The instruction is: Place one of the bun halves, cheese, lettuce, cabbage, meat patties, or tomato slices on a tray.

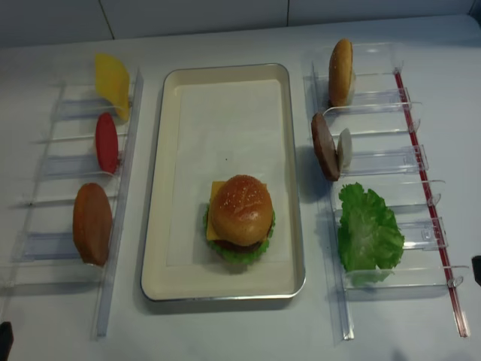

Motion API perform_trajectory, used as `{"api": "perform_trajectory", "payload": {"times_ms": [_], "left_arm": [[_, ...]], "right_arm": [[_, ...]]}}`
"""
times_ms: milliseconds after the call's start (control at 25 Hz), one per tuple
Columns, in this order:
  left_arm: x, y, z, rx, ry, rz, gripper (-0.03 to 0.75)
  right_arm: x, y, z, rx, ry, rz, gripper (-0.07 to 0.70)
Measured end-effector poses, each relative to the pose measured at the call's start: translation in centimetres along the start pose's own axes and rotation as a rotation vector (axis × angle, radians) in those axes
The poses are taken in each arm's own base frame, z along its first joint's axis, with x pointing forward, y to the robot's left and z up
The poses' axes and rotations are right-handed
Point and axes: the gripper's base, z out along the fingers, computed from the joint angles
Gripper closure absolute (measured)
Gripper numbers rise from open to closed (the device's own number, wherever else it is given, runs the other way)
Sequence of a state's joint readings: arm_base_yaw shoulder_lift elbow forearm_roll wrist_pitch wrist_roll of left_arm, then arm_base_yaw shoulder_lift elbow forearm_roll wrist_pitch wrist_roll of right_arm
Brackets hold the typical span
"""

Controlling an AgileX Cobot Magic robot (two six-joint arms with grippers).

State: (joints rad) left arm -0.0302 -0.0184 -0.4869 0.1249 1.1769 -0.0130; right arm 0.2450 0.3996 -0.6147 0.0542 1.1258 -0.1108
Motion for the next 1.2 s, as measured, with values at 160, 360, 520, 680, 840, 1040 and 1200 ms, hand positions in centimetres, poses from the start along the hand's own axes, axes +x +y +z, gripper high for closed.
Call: {"api": "perform_trajectory", "payload": {"times_ms": [160, 360, 520, 680, 840, 1040, 1200], "left_arm": [[0.0, 0.0, 0.0, 0.000, 0.000, 0.000, 0.301], [0.0, 0.0, 0.0, 0.000, 0.000, 0.000, 0.301], [0.0, 0.0, 0.0, 0.000, 0.000, 0.000, 0.301], [0.0, 0.0, 0.0, 0.000, 0.000, 0.000, 0.301], [0.0, 0.0, 0.0, 0.000, 0.000, 0.000, 0.301], [0.0, 0.0, 0.0, 0.000, 0.000, 0.000, 0.301], [0.0, 0.0, 0.0, 0.000, 0.000, 0.000, 0.301]], "right_arm": [[1.9, 0.1, -0.8, 0.022, -0.086, -0.010, 0.177], [3.9, 0.3, -1.7, 0.039, -0.235, -0.018, 0.177], [5.4, 0.4, -2.0, 0.057, -0.328, -0.032, 0.177], [5.6, 0.4, -2.2, 0.062, -0.355, -0.039, 0.181], [5.6, 0.3, -2.2, 0.067, -0.350, -0.042, 0.208], [6.5, 0.1, -1.3, 0.088, -0.253, -0.047, 0.244], [6.6, 0.0, -1.3, 0.100, -0.250, -0.037, 0.248]]}}
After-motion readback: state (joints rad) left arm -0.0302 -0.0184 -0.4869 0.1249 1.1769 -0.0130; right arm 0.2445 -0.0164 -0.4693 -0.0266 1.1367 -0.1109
